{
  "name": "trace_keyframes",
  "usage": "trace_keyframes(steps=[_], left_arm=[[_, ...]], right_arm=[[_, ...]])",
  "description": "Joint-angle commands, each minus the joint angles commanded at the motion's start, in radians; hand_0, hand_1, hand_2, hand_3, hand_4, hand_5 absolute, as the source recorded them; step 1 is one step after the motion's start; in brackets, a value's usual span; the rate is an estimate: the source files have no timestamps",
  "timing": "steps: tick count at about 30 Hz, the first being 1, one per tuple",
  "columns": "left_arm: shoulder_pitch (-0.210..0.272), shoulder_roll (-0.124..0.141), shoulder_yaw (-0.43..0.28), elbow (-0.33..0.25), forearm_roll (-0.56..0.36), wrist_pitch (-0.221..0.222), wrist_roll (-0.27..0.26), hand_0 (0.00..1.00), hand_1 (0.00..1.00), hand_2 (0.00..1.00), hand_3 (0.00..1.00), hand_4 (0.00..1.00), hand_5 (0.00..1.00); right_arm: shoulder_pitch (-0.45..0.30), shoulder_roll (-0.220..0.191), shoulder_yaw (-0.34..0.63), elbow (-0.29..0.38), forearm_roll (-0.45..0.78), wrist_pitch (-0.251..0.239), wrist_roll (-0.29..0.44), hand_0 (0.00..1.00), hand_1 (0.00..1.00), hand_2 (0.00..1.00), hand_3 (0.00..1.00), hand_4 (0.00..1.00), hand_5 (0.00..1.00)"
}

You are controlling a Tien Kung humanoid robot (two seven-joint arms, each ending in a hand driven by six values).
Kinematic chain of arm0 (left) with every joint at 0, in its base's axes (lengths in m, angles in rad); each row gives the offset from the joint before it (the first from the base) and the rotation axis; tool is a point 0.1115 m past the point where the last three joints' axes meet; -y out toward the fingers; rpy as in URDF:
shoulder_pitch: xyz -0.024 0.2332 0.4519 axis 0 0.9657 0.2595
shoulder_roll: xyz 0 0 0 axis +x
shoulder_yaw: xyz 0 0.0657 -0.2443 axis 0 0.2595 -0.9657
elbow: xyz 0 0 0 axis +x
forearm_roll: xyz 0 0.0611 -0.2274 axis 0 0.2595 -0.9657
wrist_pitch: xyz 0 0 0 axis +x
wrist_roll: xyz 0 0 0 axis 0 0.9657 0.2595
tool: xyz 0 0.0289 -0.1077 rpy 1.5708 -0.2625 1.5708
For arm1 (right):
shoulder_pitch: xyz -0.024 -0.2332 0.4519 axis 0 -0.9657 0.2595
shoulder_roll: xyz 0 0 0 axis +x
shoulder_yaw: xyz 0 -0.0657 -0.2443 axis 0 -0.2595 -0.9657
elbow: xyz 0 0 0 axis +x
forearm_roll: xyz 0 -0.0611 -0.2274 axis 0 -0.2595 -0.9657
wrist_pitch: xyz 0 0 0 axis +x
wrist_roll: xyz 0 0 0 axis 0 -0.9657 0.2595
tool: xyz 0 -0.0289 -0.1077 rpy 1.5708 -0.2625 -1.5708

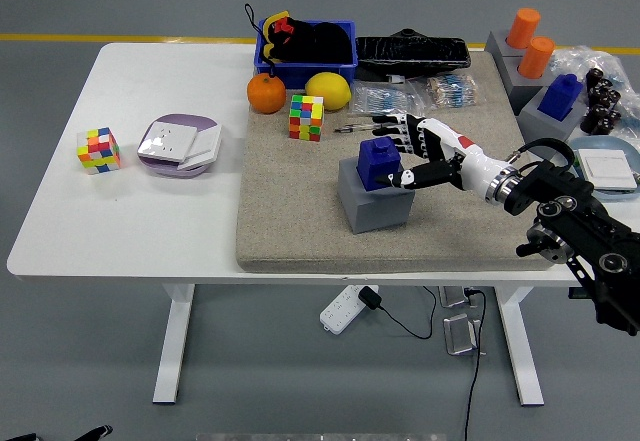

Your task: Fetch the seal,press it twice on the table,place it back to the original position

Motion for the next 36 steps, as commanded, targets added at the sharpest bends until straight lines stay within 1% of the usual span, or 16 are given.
trace_keyframes(steps=[1, 2, 7, 8, 13, 14, 19, 20, 22, 25, 26, 31, 32, 36], left_arm=[[0.0, 0.0, 0.0, 0.0, 0.0, 0.0, 0.0, 0.813, 0.805, 0.776, 0.813, 0.699, 0.432], [0.0, -0.001, -0.001, 0.0, 0.0, 0.0, 0.0, 0.813, 0.805, 0.775, 0.814, 0.698, 0.431], [-0.002, -0.001, 0.001, 0.0, 0.0, -0.001, 0.0, 0.813, 0.805, 0.775, 0.814, 0.698, 0.431], [-0.002, 0.0, 0.001, 0.0, -0.001, 0.0, -0.001, 0.814, 0.804, 0.774, 0.814, 0.698, 0.431], [-0.001, -0.001, 0.001, 0.0, -0.001, -0.001, -0.001, 0.814, 0.804, 0.774, 0.814, 0.698, 0.431], [-0.001, -0.001, 0.002, 0.0, -0.001, -0.001, -0.001, 0.814, 0.804, 0.774, 0.814, 0.699, 0.431], [-0.001, -0.002, 0.003, 0.0, -0.002, -0.002, -0.001, 0.814, 0.804, 0.774, 0.814, 0.699, 0.431], [-0.001, -0.002, 0.003, 0.0, -0.002, -0.002, -0.001, 0.813, 0.804, 0.774, 0.814, 0.7, 0.431], [-0.001, -0.002, 0.003, 0.0, -0.002, -0.002, -0.001, 0.813, 0.804, 0.774, 0.814, 0.7, 0.431], [0.0, -0.002, 0.002, 0.0, -0.002, -0.002, -0.001, 0.813, 0.804, 0.774, 0.814, 0.7, 0.431], [0.0, -0.002, 0.001, 0.0, -0.002, -0.002, -0.002, 0.815, 0.804, 0.774, 0.814, 0.7, 0.431], [0.001, -0.002, 0.005, 0.0, -0.006, -0.002, -0.002, 0.815, 0.804, 0.774, 0.814, 0.7, 0.431], [0.001, -0.002, 0.005, 0.001, -0.006, -0.002, -0.002, 0.811, 0.804, 0.774, 0.814, 0.702, 0.43], [0.0, -0.002, -0.002, 0.0, -0.002, -0.002, -0.002, 0.811, 0.804, 0.774, 0.814, 0.702, 0.43]], right_arm=[[0.0, 0.001, -0.002, -0.001, 0.0, -0.002, 0.001, 0.786, 0.751, 0.753, 0.797, 0.844, 0.002], [-0.001, 0.002, -0.004, -0.003, 0.0, -0.003, 0.002, 0.759, 0.701, 0.706, 0.749, 0.8, 0.002], [-0.003, 0.003, -0.02, -0.016, 0.004, -0.015, 0.012, 0.759, 0.701, 0.706, 0.749, 0.8, 0.002], [-0.003, 0.003, -0.025, -0.019, 0.005, -0.016, 0.012, 0.749, 0.686, 0.689, 0.725, 0.78, 0.002], [-0.007, 0.007, -0.043, -0.03, 0.006, -0.02, 0.015, 0.749, 0.686, 0.689, 0.725, 0.78, 0.002], [-0.008, 0.007, -0.047, -0.031, 0.007, -0.02, 0.016, 0.742, 0.664, 0.662, 0.701, 0.749, 0.002], [-0.011, 0.009, -0.064, -0.035, 0.012, -0.038, 0.023, 0.742, 0.664, 0.662, 0.701, 0.749, 0.002], [-0.011, 0.009, -0.066, -0.035, 0.016, -0.043, 0.025, 0.685, 0.535, 0.54, 0.583, 0.707, 0.002], [-0.012, 0.01, -0.07, -0.034, 0.025, -0.055, 0.031, 0.685, 0.535, 0.54, 0.583, 0.707, 0.002], [-0.014, 0.008, -0.071, -0.021, 0.034, -0.073, 0.037, 0.685, 0.535, 0.54, 0.583, 0.707, 0.002], [-0.016, 0.006, -0.068, -0.012, 0.035, -0.076, 0.037, 0.597, 0.46, 0.446, 0.475, 0.708, 0.002], [-0.019, -0.005, -0.056, 0.037, 0.025, -0.083, 0.031, 0.597, 0.46, 0.446, 0.475, 0.708, 0.002], [-0.02, -0.008, -0.053, 0.046, 0.023, -0.083, 0.029, 0.582, 0.444, 0.432, 0.449, 0.71, 0.002], [-0.027, -0.019, -0.035, 0.094, 0.001, -0.089, 0.024, 0.582, 0.444, 0.432, 0.449, 0.71, 0.002]])
